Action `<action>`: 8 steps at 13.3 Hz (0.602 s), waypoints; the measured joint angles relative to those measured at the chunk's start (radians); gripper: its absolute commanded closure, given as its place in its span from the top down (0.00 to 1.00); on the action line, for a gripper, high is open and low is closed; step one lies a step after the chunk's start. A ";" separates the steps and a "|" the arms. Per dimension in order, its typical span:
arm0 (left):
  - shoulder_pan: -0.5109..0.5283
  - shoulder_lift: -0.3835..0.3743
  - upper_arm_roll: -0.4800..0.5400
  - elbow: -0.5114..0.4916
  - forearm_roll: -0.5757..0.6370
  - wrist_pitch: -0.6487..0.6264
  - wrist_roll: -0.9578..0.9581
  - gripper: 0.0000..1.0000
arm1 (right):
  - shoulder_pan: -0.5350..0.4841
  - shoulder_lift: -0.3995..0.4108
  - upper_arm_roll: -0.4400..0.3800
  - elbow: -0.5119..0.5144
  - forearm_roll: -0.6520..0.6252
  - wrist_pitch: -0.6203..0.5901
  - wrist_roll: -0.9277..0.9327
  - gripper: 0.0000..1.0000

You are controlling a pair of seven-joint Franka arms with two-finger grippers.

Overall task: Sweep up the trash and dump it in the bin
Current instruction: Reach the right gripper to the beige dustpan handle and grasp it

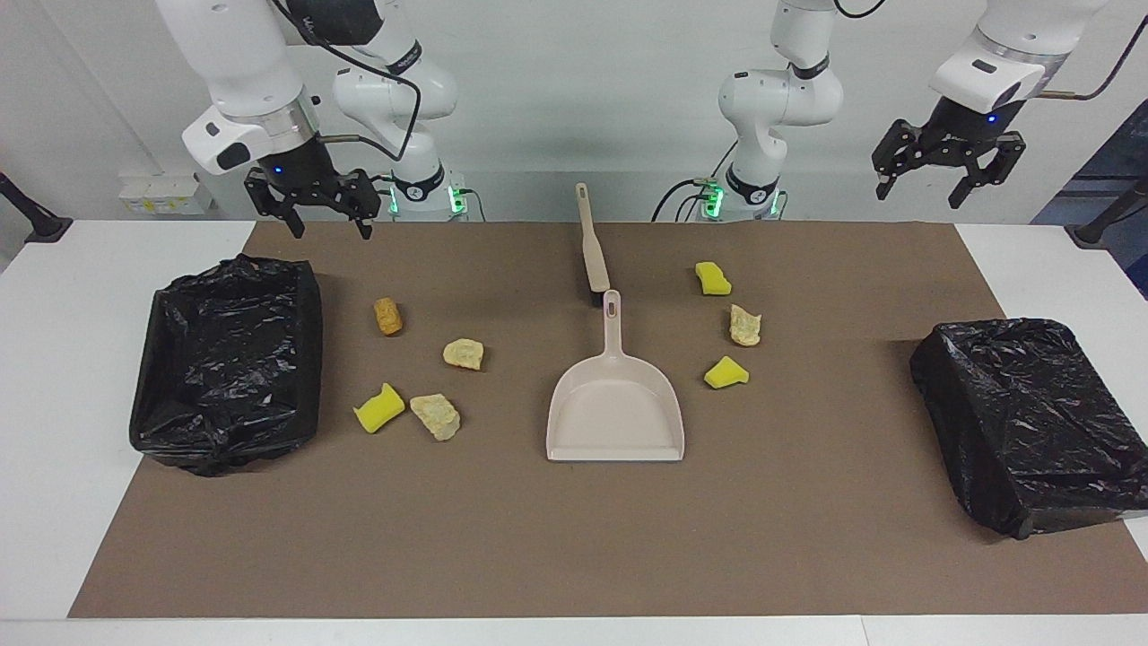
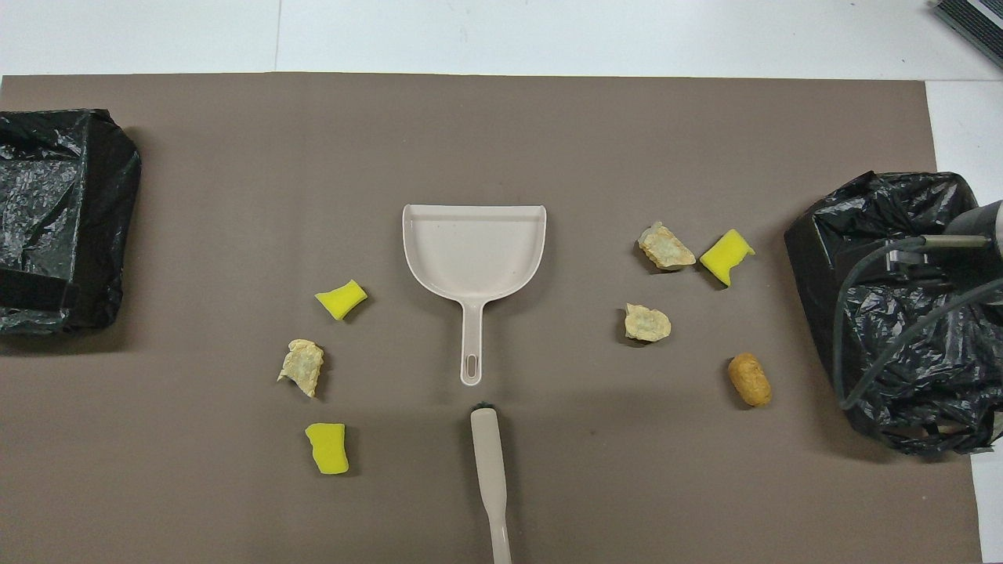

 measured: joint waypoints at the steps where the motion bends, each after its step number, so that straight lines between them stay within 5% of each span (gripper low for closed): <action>1: -0.001 0.000 -0.004 0.000 0.000 -0.001 0.000 1.00 | 0.025 0.015 0.002 -0.004 0.000 0.019 0.000 1.00; 8: -0.003 -0.003 -0.055 0.000 0.000 -0.015 -0.003 1.00 | 0.204 0.175 0.007 -0.014 0.064 0.243 0.142 1.00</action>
